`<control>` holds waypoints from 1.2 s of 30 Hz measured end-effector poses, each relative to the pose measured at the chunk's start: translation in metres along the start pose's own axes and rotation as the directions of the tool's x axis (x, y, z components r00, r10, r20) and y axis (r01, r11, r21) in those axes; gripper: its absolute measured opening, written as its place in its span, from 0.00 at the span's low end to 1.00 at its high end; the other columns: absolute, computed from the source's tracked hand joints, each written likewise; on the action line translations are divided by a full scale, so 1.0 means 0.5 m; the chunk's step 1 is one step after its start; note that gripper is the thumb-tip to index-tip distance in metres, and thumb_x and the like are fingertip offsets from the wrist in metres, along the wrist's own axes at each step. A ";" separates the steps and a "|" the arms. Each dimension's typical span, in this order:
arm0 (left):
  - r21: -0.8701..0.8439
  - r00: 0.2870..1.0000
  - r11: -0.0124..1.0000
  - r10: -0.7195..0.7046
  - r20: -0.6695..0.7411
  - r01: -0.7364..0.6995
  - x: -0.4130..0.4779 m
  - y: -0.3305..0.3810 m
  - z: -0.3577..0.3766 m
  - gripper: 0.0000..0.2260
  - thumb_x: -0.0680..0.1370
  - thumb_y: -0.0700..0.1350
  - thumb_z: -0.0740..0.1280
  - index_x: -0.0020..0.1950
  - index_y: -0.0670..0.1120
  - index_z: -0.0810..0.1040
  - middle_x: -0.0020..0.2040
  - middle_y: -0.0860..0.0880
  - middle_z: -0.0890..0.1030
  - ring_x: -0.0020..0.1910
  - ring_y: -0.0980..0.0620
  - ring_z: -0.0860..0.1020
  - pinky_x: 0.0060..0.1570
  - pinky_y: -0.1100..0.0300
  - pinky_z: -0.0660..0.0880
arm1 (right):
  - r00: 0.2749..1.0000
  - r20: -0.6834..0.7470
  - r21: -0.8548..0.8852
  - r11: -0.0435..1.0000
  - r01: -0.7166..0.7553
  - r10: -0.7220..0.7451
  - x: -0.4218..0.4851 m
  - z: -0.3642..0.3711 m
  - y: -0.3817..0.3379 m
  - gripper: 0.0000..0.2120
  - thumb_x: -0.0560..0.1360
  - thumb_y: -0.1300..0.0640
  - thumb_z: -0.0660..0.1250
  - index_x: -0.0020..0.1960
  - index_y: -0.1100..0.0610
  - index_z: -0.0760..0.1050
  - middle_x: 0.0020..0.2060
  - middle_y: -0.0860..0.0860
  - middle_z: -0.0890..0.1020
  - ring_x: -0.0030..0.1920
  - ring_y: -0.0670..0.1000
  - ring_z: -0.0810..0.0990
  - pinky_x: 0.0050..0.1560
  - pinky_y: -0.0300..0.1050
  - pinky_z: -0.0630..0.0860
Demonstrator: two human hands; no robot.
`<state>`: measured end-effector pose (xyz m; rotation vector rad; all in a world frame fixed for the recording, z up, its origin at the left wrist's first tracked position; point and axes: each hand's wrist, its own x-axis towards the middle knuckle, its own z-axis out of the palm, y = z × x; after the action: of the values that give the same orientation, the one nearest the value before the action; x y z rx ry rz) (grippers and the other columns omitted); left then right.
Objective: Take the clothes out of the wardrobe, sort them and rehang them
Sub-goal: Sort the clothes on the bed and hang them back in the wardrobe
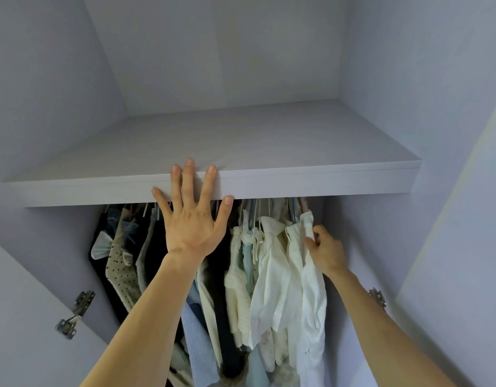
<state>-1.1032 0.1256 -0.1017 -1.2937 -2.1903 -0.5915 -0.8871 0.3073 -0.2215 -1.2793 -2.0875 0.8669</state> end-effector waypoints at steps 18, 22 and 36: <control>0.253 0.500 0.788 -0.567 0.655 0.562 -0.654 -0.151 -0.085 0.25 0.82 0.53 0.57 0.79 0.57 0.59 0.80 0.53 0.58 0.79 0.49 0.54 0.76 0.43 0.51 | 0.919 0.328 0.048 0.976 0.214 -0.218 -0.392 0.208 -0.031 0.06 0.79 0.54 0.64 0.55 0.47 0.76 0.50 0.41 0.80 0.48 0.44 0.80 0.49 0.45 0.78; 0.387 0.345 0.623 -0.738 0.580 0.680 -0.878 -0.166 -0.242 0.25 0.81 0.54 0.58 0.78 0.57 0.61 0.77 0.54 0.64 0.76 0.50 0.60 0.73 0.48 0.56 | 0.629 0.630 0.077 0.843 0.533 -0.455 -0.563 0.268 -0.133 0.10 0.81 0.52 0.62 0.60 0.49 0.76 0.53 0.42 0.78 0.56 0.47 0.76 0.56 0.43 0.74; 0.533 -0.439 -0.368 -0.898 0.007 0.762 -1.713 0.248 -0.811 0.23 0.81 0.54 0.56 0.76 0.55 0.65 0.76 0.52 0.66 0.76 0.49 0.63 0.72 0.43 0.59 | -0.560 0.661 0.649 0.007 0.761 -0.499 -1.383 0.241 -0.292 0.19 0.82 0.45 0.58 0.72 0.44 0.70 0.74 0.44 0.69 0.77 0.48 0.60 0.76 0.47 0.59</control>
<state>-0.5584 -0.6286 -0.3199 1.4166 -3.1590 -0.3345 -0.7758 -0.3993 -0.2669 1.6020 -2.9797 0.4303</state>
